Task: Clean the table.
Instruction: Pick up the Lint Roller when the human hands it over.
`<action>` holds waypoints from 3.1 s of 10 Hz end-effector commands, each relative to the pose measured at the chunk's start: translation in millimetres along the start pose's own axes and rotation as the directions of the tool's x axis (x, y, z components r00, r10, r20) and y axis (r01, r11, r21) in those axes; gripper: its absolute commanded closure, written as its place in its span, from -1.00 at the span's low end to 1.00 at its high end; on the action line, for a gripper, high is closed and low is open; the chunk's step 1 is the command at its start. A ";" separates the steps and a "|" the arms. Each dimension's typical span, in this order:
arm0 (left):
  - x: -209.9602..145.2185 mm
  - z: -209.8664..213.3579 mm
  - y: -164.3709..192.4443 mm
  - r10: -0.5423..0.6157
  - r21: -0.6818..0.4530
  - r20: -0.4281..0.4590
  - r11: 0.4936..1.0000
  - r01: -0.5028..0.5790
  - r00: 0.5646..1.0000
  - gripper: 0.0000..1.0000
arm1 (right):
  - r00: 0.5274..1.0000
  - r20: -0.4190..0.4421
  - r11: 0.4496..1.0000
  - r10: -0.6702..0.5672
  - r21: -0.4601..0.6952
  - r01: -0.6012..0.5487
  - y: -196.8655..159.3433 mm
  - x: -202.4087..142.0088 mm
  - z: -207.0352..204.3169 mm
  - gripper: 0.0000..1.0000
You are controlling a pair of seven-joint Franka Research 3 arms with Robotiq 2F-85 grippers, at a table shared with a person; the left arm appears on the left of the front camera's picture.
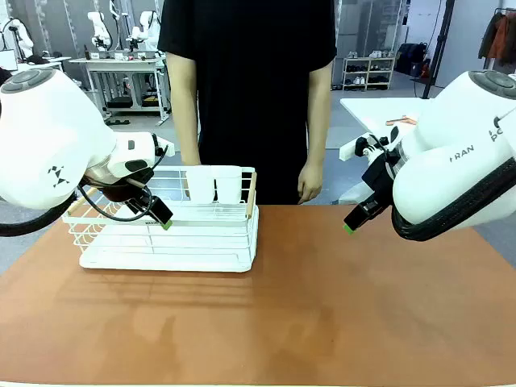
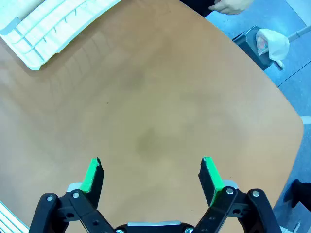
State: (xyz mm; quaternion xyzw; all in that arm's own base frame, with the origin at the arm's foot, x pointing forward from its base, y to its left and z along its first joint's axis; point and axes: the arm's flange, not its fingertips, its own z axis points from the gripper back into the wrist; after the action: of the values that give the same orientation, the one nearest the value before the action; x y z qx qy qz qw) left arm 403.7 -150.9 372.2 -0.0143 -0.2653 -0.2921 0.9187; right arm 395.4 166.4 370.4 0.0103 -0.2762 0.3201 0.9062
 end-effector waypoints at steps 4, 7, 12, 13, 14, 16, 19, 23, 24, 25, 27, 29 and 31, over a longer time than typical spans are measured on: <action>0.0 0.0 -0.2 0.000 0.000 0.000 1.000 0.000 1.000 -1.00 | 1.000 0.000 1.000 0.000 0.000 0.000 0.0 0.0 0.0 -1.00; 0.0 0.0 -0.2 0.000 0.000 0.000 1.000 0.000 1.000 -1.00 | 1.000 0.000 1.000 0.000 0.000 0.000 0.0 0.0 0.0 -1.00; 0.1 0.0 -0.4 -0.001 0.000 0.000 1.000 0.001 1.000 -1.00 | 1.000 0.000 1.000 0.001 -0.001 -0.001 -0.5 -0.1 0.0 -1.00; 9.6 18.5 8.4 0.006 -0.133 -0.013 0.991 -0.007 1.000 -1.00 | 0.999 0.024 0.997 -0.022 0.077 0.020 -7.8 9.2 22.6 -1.00; 15.4 37.9 20.7 0.048 -0.251 -0.033 0.966 -0.055 0.998 -1.00 | 0.997 0.027 0.978 -0.072 0.200 0.066 -22.0 15.8 40.5 -1.00; 11.9 77.5 53.4 0.162 -0.551 -0.118 0.810 -0.200 0.980 -1.00 | 0.973 -0.041 0.838 -0.227 0.501 0.217 -60.3 19.3 73.4 -1.00; -21.5 130.0 115.1 0.421 -0.799 -0.218 0.441 -0.409 0.881 -1.00 | 0.864 -0.099 0.599 -0.493 0.682 0.420 -125.1 1.5 110.9 -1.00; -113.8 162.0 199.1 0.683 -0.828 -0.261 0.205 -0.521 0.682 -1.00 | 0.650 -0.127 0.379 -0.749 0.724 0.577 -198.6 -78.2 154.1 -1.00; -145.9 163.8 217.3 0.723 -0.841 -0.262 0.153 -0.519 0.639 -1.00 | 0.594 -0.123 0.314 -0.795 0.754 0.576 -216.2 -109.7 163.4 -1.00; -178.2 166.8 233.6 0.757 -0.842 -0.265 0.120 -0.526 0.597 -1.00 | 0.544 -0.126 0.257 -0.829 0.779 0.572 -234.2 -141.7 168.6 -1.00; -216.0 169.3 251.9 0.823 -0.842 -0.270 0.050 -0.537 0.500 -1.00 | 0.456 -0.170 0.158 -0.874 0.786 0.597 -266.0 -184.9 158.0 -1.00; -205.2 162.9 250.7 0.819 -0.828 -0.280 0.057 -0.557 0.500 -1.00 | 0.466 -0.202 0.144 -0.862 0.783 0.605 -277.9 -191.0 137.0 -1.00; -228.2 172.1 255.7 0.826 -0.814 -0.291 0.052 -0.579 0.483 -1.00 | 0.437 -0.183 0.150 -0.881 0.767 0.624 -264.8 -200.2 166.7 -1.00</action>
State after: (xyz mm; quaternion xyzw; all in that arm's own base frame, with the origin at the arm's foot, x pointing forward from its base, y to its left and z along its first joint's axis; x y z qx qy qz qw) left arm 310.0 207.9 437.9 -0.6203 -0.1545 0.1198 0.7596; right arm 349.2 -197.0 435.7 0.5710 -0.1989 -0.1173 0.7878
